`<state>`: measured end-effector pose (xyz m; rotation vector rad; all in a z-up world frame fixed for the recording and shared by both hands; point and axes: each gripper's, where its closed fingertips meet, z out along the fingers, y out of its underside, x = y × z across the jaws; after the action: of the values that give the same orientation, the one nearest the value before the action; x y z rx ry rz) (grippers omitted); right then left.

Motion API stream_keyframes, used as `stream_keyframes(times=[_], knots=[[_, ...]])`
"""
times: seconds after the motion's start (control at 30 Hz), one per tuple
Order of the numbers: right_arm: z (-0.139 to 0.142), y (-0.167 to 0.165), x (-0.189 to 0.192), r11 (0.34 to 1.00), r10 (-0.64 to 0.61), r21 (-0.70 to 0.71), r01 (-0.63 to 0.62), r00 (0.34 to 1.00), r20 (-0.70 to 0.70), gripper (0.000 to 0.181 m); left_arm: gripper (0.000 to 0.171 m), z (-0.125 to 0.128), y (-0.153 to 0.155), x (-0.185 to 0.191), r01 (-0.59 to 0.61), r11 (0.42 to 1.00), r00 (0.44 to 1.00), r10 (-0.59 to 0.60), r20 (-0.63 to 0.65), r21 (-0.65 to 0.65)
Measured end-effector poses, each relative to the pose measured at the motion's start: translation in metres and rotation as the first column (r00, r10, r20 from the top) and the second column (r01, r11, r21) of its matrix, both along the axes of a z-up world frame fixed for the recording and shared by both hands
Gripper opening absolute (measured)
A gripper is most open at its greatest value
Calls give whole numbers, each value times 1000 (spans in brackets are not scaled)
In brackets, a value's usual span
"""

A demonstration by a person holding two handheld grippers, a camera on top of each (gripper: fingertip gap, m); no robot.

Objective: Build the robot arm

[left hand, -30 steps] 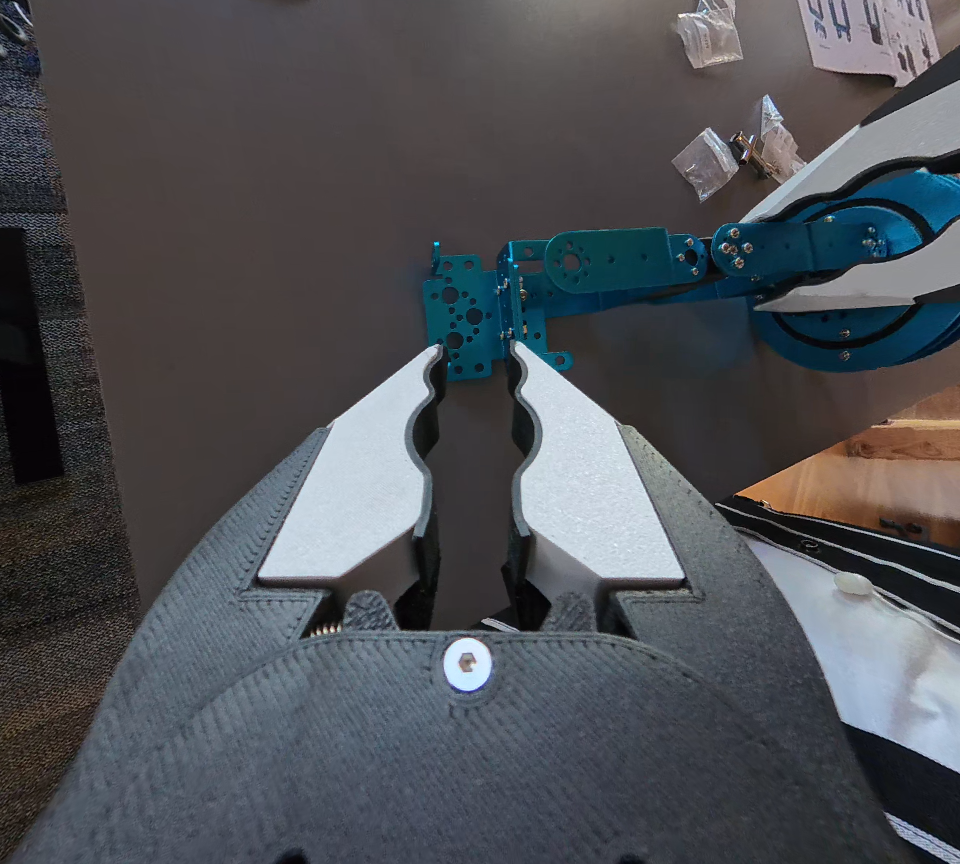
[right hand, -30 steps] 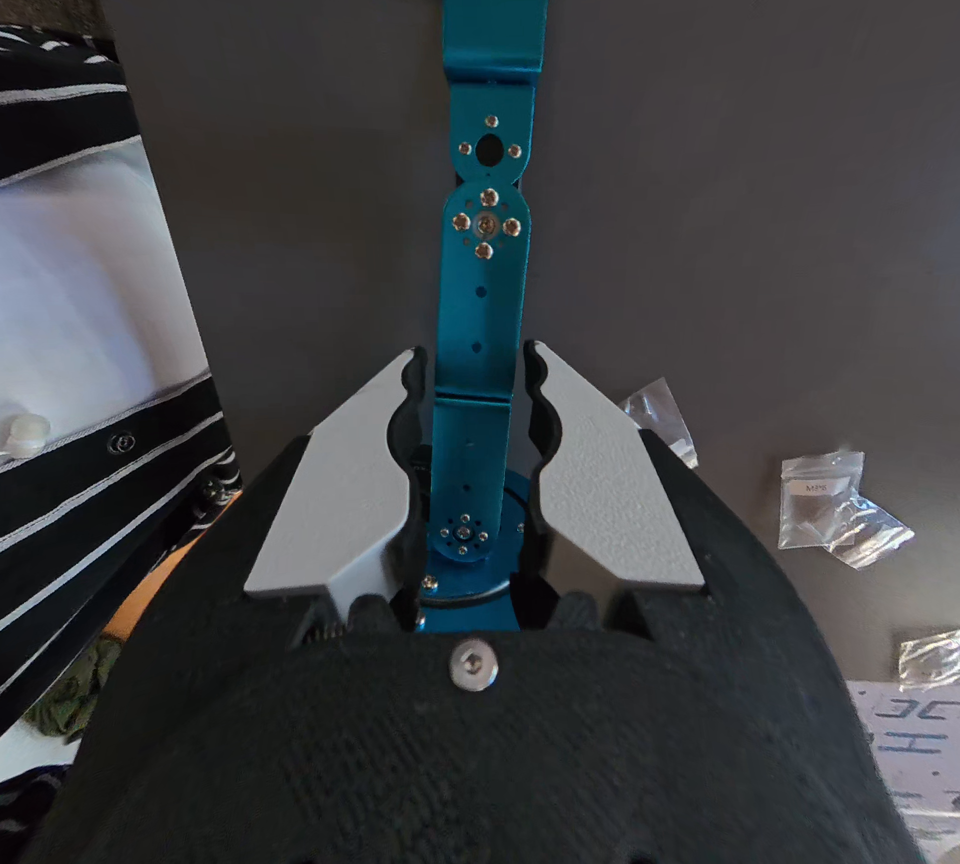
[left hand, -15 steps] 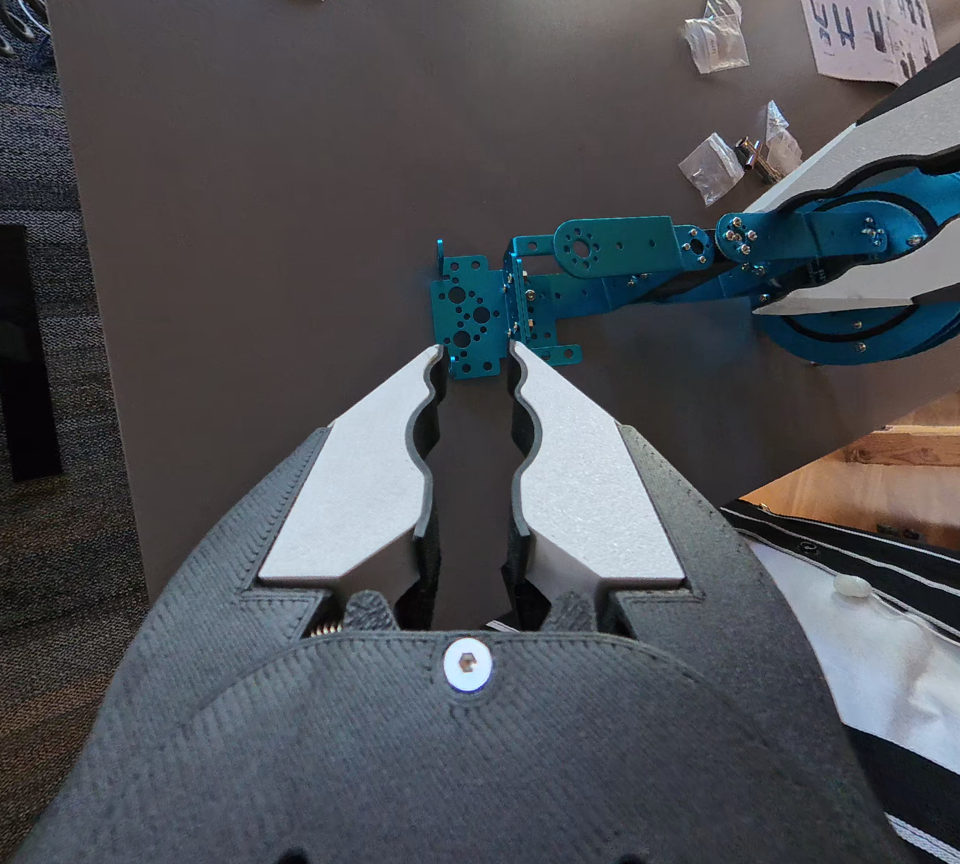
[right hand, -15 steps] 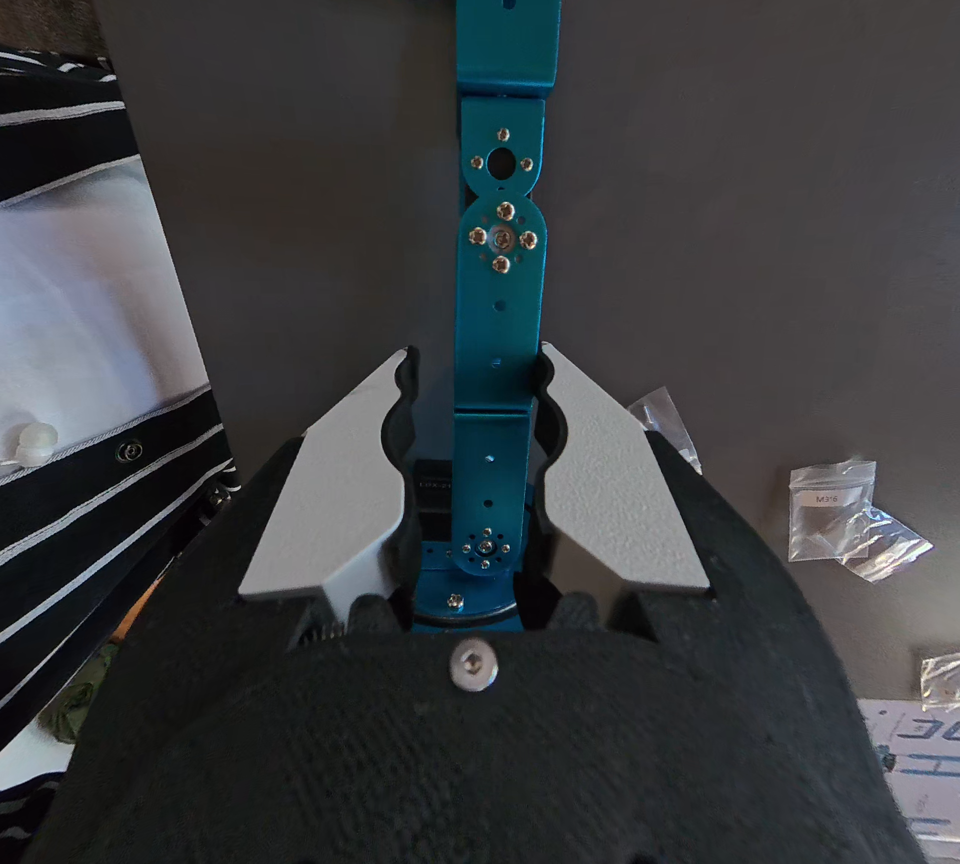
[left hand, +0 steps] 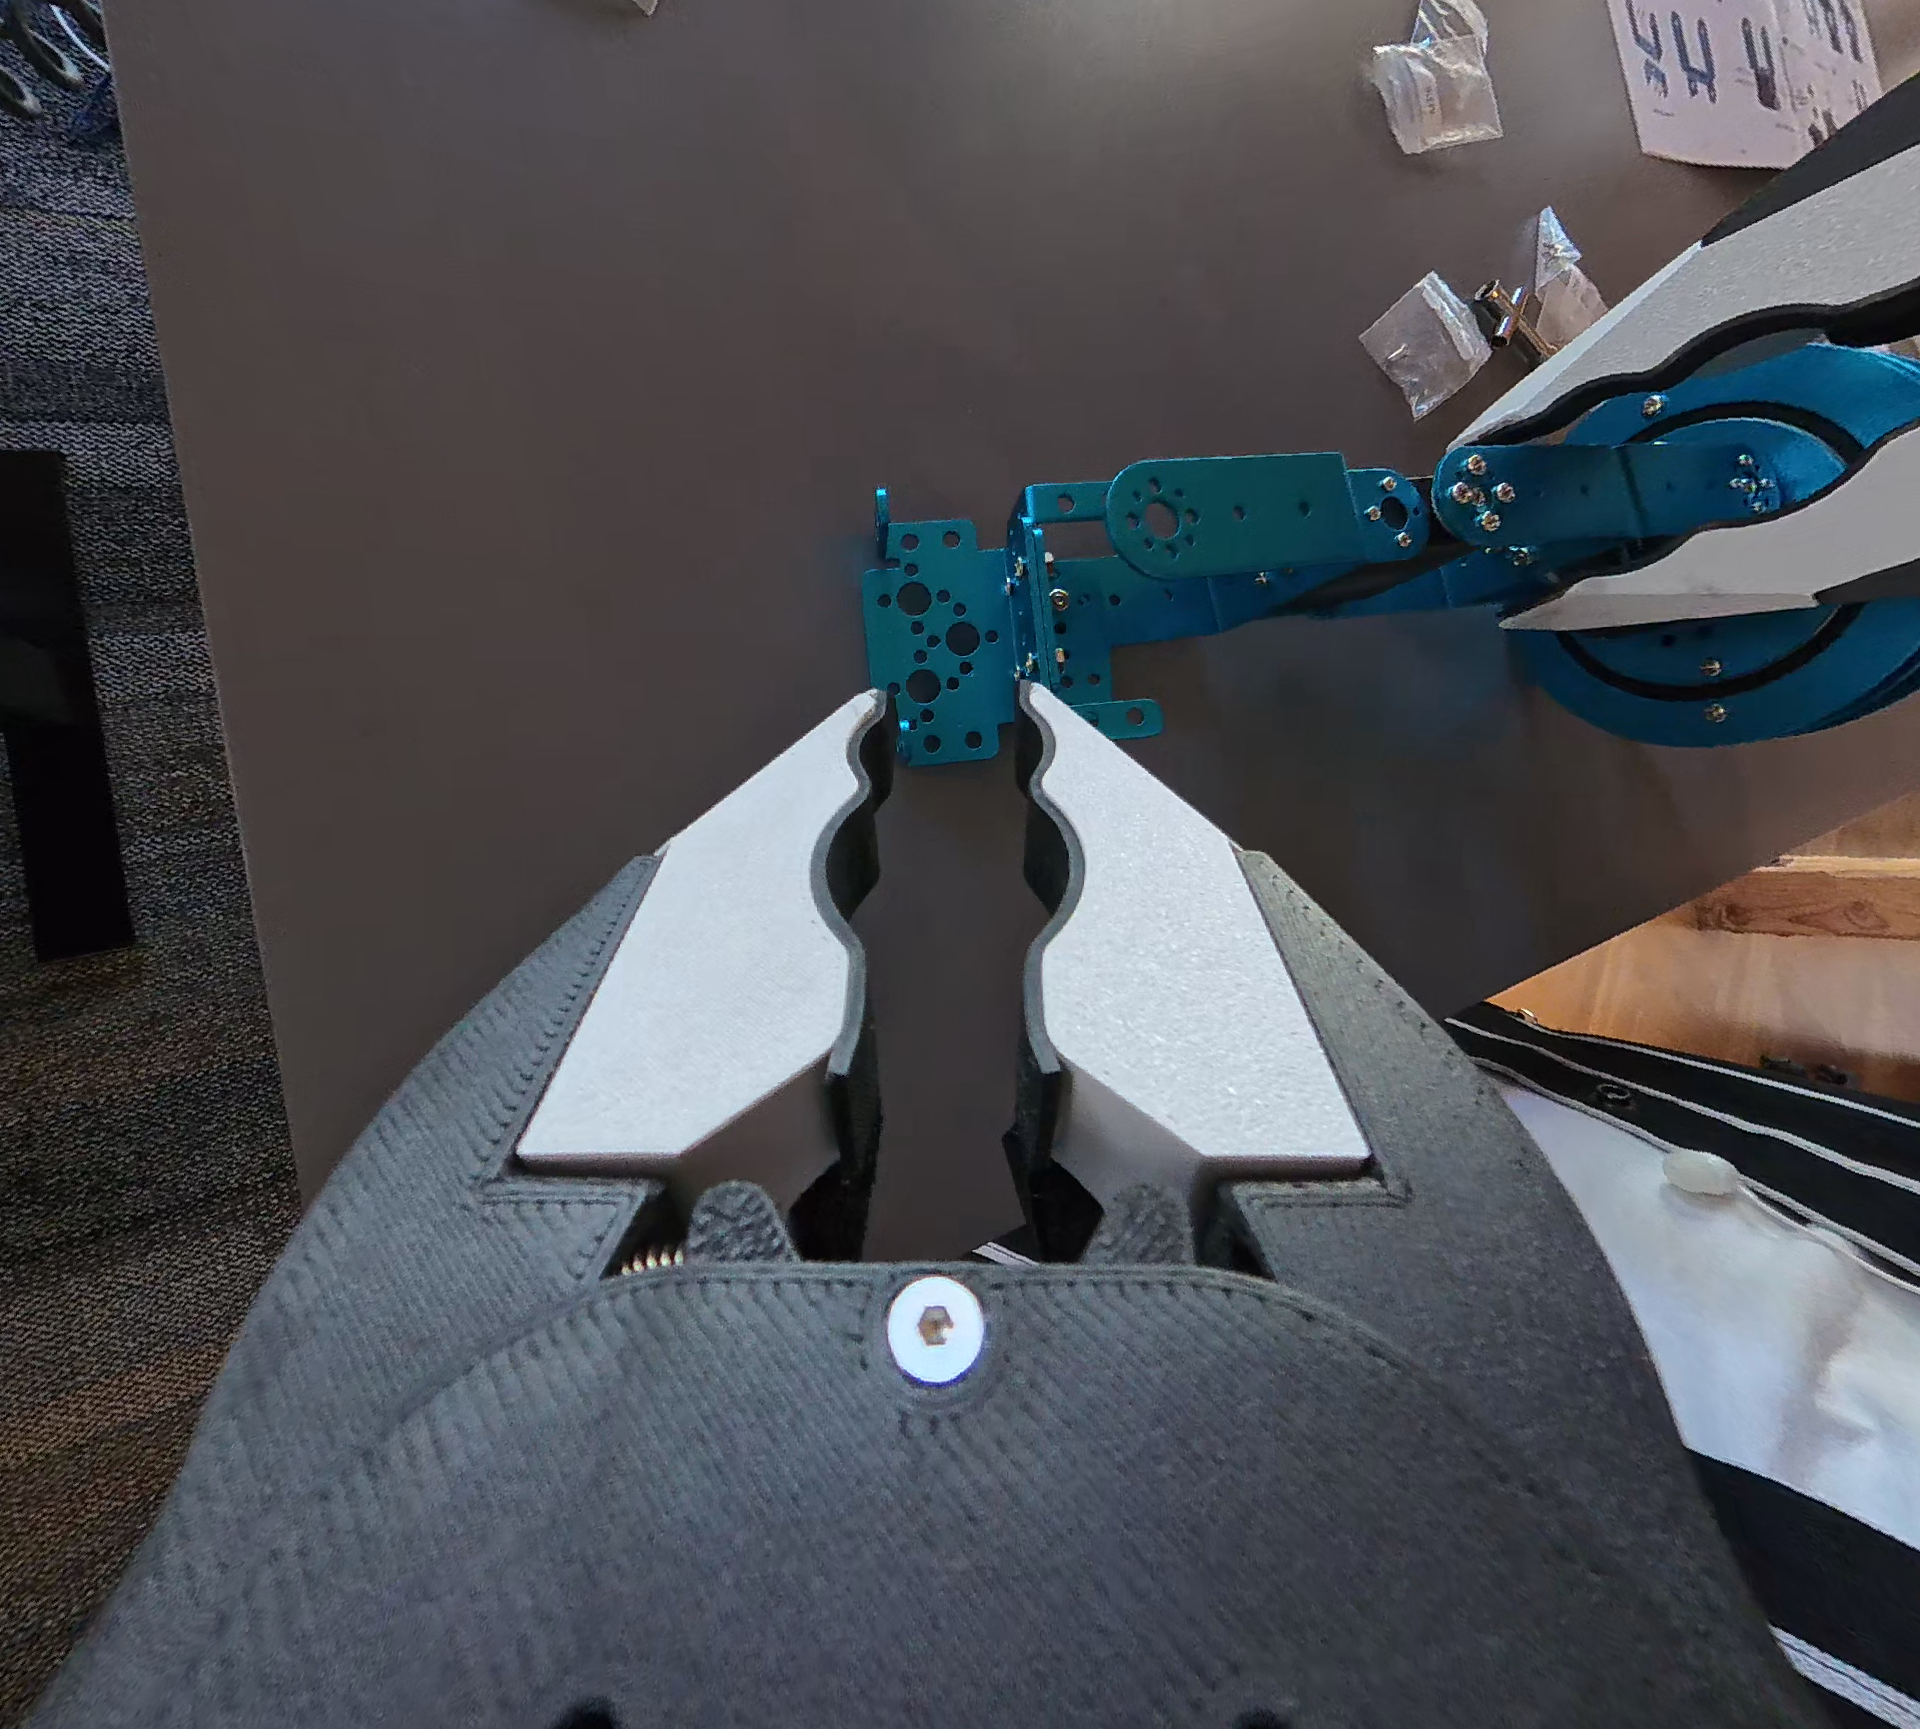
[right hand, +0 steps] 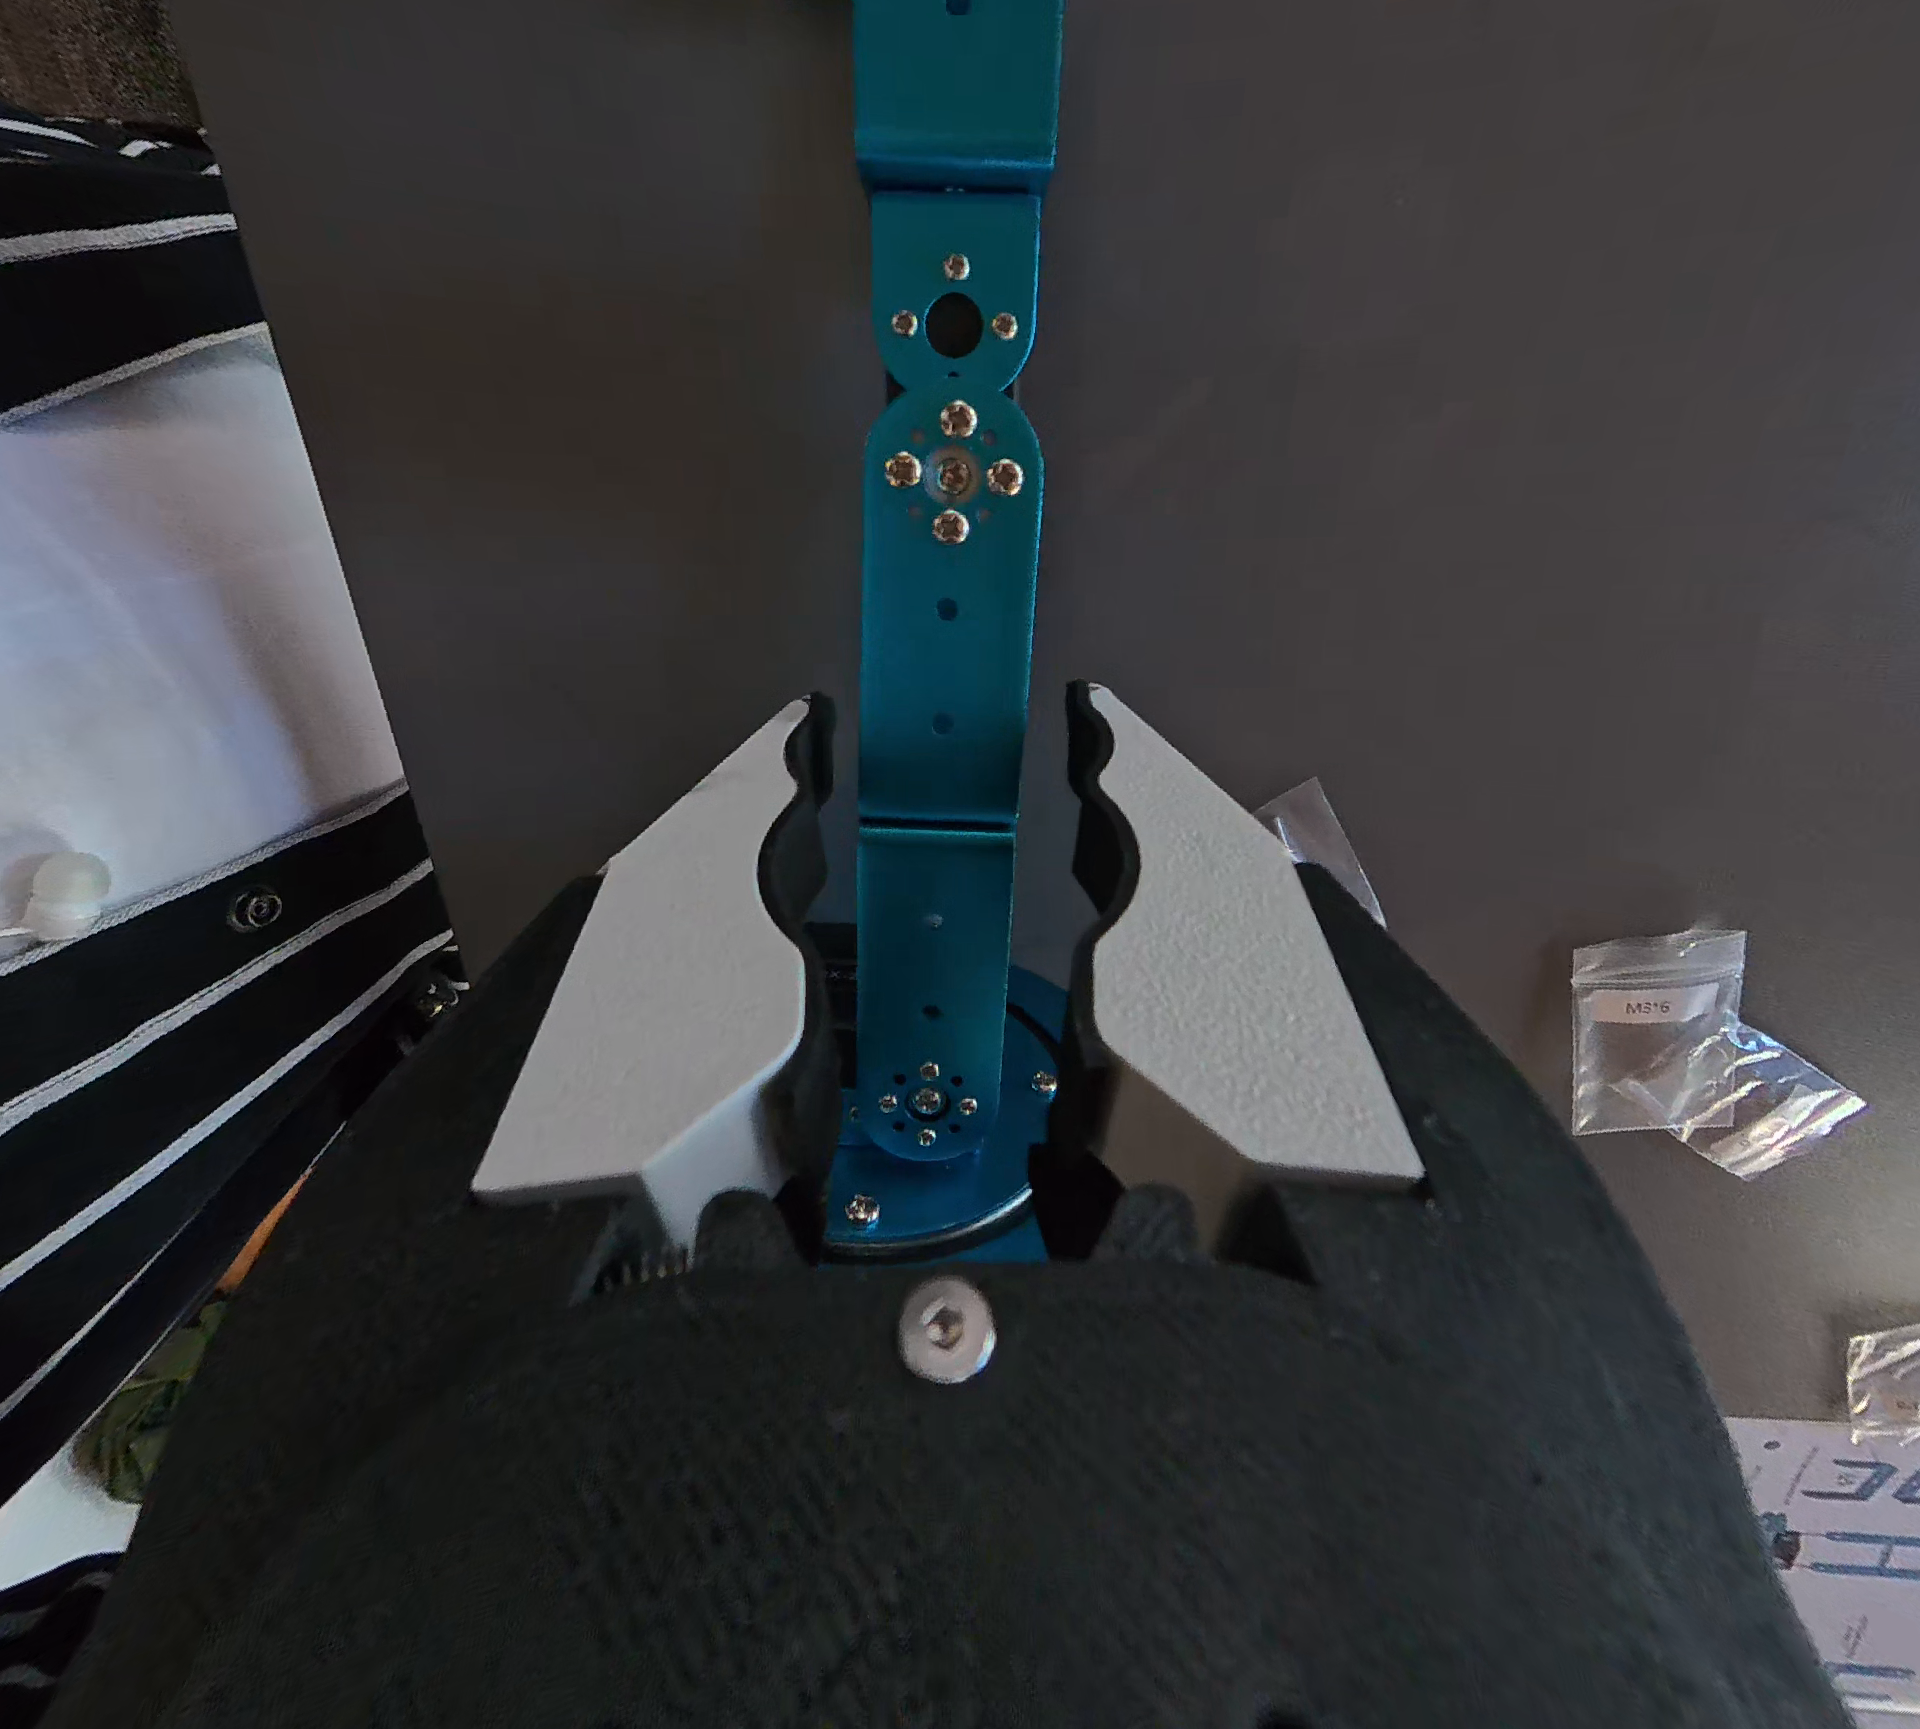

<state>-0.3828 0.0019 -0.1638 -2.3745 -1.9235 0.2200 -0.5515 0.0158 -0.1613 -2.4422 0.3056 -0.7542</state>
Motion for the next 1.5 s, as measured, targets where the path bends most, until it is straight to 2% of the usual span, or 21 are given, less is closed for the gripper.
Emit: stream_keyframes(times=[0.33,0.7,0.83,0.97,1.03,1.1,1.2,1.3,1.37,1.47,1.5], knots=[[11,4,-5,999,-21,37,23,999,-47,52,22,9,1,-7,7,1000,1000,-7,-3,15],[20,11,-6,989,-138,30,142,985,-102,53,22,10,11,-29,52,998,998,-53,27,25],[44,18,2,971,-201,94,222,960,-193,53,23,13,13,-36,76,996,996,-78,47,44],[93,21,24,898,-285,208,388,872,-397,51,25,23,22,-50,92,989,994,-99,52,116],[123,18,48,812,-312,296,502,803,-508,50,27,31,29,-58,104,978,993,-112,32,183],[157,7,83,666,-291,426,612,740,-607,53,29,45,36,-65,117,953,992,-125,12,278],[206,-34,167,311,-308,564,765,643,-701,56,32,75,45,-73,116,887,993,-121,-19,447],[246,-112,256,-31,-350,563,826,519,-780,55,36,117,45,-71,88,795,993,-115,7,600],[270,-173,309,-221,-341,552,804,466,-816,49,36,145,37,-63,63,728,992,-121,38,683],[291,-257,368,-414,-311,496,763,394,-865,44,37,176,21,-39,50,655,989,-137,54,754],[292,-281,384,-452,-310,478,753,370,-876,44,37,182,15,-27,58,646,987,-150,52,761]])
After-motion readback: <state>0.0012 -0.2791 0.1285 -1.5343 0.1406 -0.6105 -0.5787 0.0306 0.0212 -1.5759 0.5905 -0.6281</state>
